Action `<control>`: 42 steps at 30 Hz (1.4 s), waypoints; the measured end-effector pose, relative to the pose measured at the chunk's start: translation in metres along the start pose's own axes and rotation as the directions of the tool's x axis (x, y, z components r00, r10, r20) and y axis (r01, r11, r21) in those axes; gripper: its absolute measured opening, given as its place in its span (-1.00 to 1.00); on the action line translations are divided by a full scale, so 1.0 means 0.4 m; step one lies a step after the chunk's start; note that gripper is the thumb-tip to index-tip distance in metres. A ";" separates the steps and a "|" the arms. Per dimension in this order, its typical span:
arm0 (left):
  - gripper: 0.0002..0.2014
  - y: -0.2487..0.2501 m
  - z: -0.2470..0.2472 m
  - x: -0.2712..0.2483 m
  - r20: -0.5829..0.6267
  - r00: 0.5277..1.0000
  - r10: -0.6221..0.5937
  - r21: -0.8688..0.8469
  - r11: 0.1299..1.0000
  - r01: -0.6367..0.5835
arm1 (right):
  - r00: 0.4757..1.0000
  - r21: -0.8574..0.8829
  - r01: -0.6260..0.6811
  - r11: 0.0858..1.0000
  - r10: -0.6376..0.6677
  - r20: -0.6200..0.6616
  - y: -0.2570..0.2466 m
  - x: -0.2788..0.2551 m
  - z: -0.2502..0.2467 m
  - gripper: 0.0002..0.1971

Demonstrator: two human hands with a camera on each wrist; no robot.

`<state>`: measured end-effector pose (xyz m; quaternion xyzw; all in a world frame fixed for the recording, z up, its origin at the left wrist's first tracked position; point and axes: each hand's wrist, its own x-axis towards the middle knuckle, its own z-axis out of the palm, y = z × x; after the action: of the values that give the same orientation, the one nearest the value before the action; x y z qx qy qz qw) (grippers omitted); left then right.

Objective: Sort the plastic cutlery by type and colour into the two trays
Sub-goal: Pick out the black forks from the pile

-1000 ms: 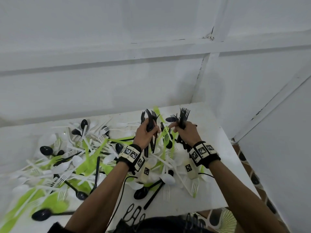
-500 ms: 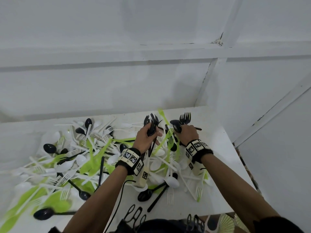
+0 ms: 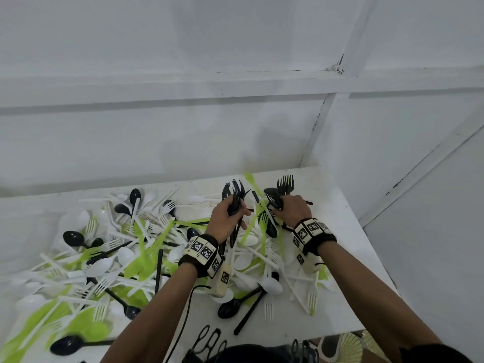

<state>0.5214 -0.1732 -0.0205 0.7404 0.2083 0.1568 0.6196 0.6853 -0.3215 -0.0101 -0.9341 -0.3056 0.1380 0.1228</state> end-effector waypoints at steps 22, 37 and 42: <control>-0.70 0.076 0.104 0.069 0.197 0.974 0.113 0.011 0.993 -0.118 | 0.764 -0.116 0.371 0.921 -0.374 -0.526 0.106 -0.139 -0.172 -0.60; -0.85 0.049 0.042 0.023 0.200 0.978 -0.053 -0.318 0.941 0.116 | 0.890 0.262 0.351 0.899 -0.233 -0.393 0.023 -0.030 -0.082 -0.90; -0.75 0.019 0.002 0.015 0.105 0.994 -0.041 -0.356 0.931 0.076 | 0.960 0.108 0.222 0.969 -0.198 -0.196 -0.001 0.036 -0.045 -0.79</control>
<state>0.5277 -0.1720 -0.0132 0.6147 0.1680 0.1380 0.7582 0.7023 -0.3152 0.0040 -0.8952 -0.3809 0.0569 0.2243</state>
